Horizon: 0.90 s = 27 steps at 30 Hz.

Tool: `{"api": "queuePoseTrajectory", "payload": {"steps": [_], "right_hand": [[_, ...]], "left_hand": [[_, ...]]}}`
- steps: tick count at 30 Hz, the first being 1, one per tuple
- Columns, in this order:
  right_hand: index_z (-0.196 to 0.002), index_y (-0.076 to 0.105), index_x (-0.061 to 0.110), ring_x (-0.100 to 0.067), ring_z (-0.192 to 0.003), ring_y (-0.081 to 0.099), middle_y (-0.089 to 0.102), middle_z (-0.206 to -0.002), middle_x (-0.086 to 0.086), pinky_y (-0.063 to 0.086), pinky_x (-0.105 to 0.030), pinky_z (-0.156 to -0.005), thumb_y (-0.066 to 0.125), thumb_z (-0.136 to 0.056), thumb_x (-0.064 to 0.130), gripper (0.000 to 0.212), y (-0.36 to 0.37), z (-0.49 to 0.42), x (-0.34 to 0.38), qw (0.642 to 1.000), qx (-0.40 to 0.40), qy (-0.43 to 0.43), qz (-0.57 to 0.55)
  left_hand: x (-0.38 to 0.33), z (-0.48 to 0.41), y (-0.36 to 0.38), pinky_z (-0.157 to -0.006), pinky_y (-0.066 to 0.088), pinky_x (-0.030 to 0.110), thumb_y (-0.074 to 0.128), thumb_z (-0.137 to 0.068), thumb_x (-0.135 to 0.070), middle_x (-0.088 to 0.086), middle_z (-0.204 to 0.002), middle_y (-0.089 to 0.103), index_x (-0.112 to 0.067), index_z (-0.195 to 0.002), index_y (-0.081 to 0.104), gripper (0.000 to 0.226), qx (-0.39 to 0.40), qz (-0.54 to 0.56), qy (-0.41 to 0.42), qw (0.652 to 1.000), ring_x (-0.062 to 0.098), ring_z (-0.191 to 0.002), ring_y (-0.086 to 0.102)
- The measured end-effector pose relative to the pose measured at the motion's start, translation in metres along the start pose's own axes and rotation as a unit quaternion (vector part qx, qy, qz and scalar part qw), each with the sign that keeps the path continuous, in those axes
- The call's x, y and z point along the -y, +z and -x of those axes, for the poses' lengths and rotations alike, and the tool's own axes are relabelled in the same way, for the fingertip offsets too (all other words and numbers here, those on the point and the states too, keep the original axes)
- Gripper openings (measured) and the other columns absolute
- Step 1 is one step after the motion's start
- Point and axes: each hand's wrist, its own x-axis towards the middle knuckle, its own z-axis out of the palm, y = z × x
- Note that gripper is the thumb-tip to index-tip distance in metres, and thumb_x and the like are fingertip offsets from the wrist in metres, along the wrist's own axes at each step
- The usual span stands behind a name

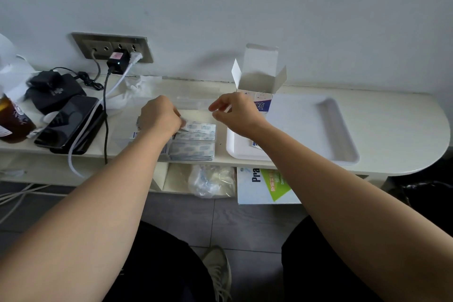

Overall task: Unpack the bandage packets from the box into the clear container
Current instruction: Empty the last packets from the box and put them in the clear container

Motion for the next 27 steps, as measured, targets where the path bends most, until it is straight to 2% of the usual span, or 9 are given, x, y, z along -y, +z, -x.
{"api": "queuePoseTrajectory", "payload": {"steps": [4,9,14,16,19,22,23,25,27], "right_hand": [[-0.103,0.072,0.016,-0.01,-0.081,0.056,0.061,-0.09,0.003,0.041,-0.019,-0.073,0.061,-0.088,0.016,0.019,0.0,0.001,-0.002,1.0,0.018,-0.003,0.002],[-0.105,0.07,0.017,-0.01,-0.077,0.056,0.062,-0.09,0.003,0.039,-0.017,-0.063,0.062,-0.088,0.019,0.019,0.0,0.0,-0.005,0.999,0.033,-0.004,-0.012],[-0.104,0.068,0.018,-0.011,-0.072,0.059,0.065,-0.093,0.001,0.046,-0.022,-0.068,0.062,-0.087,0.018,0.018,-0.003,0.003,-0.008,0.998,0.058,-0.004,-0.038],[-0.098,0.069,0.016,-0.009,-0.069,0.058,0.066,-0.088,0.002,0.044,-0.021,-0.067,0.06,-0.086,0.012,0.016,-0.009,0.004,-0.008,0.999,0.025,-0.015,-0.037],[-0.083,0.065,0.017,-0.01,-0.066,0.057,0.064,-0.076,0.007,0.048,-0.026,-0.064,0.055,-0.081,0.009,0.013,-0.025,0.005,-0.01,0.994,-0.104,-0.007,-0.038],[-0.085,0.059,0.015,-0.019,-0.076,0.058,0.062,-0.088,0.003,0.05,-0.035,-0.068,0.055,-0.078,0.011,0.009,-0.039,0.003,-0.022,0.979,-0.205,0.004,0.01],[-0.093,0.059,0.013,-0.023,-0.082,0.058,0.061,-0.097,-0.001,0.049,-0.037,-0.07,0.056,-0.078,0.01,0.016,-0.041,0.003,-0.028,0.978,-0.204,0.013,0.039],[-0.11,0.059,0.012,-0.028,-0.094,0.057,0.06,-0.11,-0.006,0.047,-0.036,-0.073,0.057,-0.078,0.009,0.031,-0.042,0.002,-0.042,0.98,-0.152,0.053,0.114],[-0.105,0.065,0.014,-0.033,-0.092,0.058,0.063,-0.104,-0.009,0.042,-0.032,-0.065,0.057,-0.078,0.006,0.029,-0.04,0.005,-0.053,0.972,-0.125,0.075,0.186]], "left_hand": [[-0.006,0.001,0.001,-0.062,0.046,0.03,0.076,-0.077,-0.023,0.011,-0.082,0.069,-0.01,-0.088,0.073,0.017,-0.032,-0.065,0.039,0.997,0.031,-0.081,0.064],[-0.016,0.004,0.002,-0.064,0.044,0.031,0.076,-0.078,-0.024,0.01,-0.093,0.068,-0.01,-0.093,0.07,0.022,-0.05,-0.099,0.069,0.991,0.03,-0.088,0.063],[-0.017,0.006,0.009,-0.075,0.05,0.033,0.067,-0.085,-0.024,0.009,-0.101,0.068,-0.014,-0.1,0.07,0.019,0.067,-0.126,0.089,0.986,0.029,-0.09,0.062],[-0.017,0.006,0.006,-0.071,0.046,0.032,0.061,-0.087,-0.019,0.009,-0.102,0.068,-0.015,-0.101,0.071,0.017,0.058,-0.125,0.086,0.987,0.03,-0.089,0.06],[-0.026,0.008,-0.004,-0.068,0.044,0.03,0.057,-0.088,-0.019,0.007,-0.097,0.069,-0.019,-0.097,0.074,0.018,0.001,-0.074,0.104,0.992,0.031,-0.089,0.061],[-0.035,0.012,-0.008,-0.07,0.048,0.029,0.057,-0.086,-0.022,0.004,-0.09,0.07,-0.018,-0.088,0.073,0.016,-0.038,-0.016,0.127,0.991,0.029,-0.089,0.063],[-0.037,0.014,-0.007,-0.071,0.049,0.03,0.057,-0.086,-0.022,0.004,-0.088,0.07,-0.017,-0.085,0.072,0.016,-0.044,-0.003,0.134,0.99,0.029,-0.088,0.063],[-0.045,0.019,-0.004,-0.074,0.052,0.031,0.056,-0.085,-0.019,0.002,-0.087,0.071,-0.016,-0.083,0.071,0.016,-0.05,0.018,0.158,0.986,0.026,-0.088,0.064],[-0.055,0.025,-0.002,-0.076,0.051,0.029,0.055,-0.086,-0.017,-0.002,-0.088,0.071,-0.018,-0.085,0.071,0.016,-0.048,0.041,0.19,0.98,0.022,-0.089,0.065]]}}
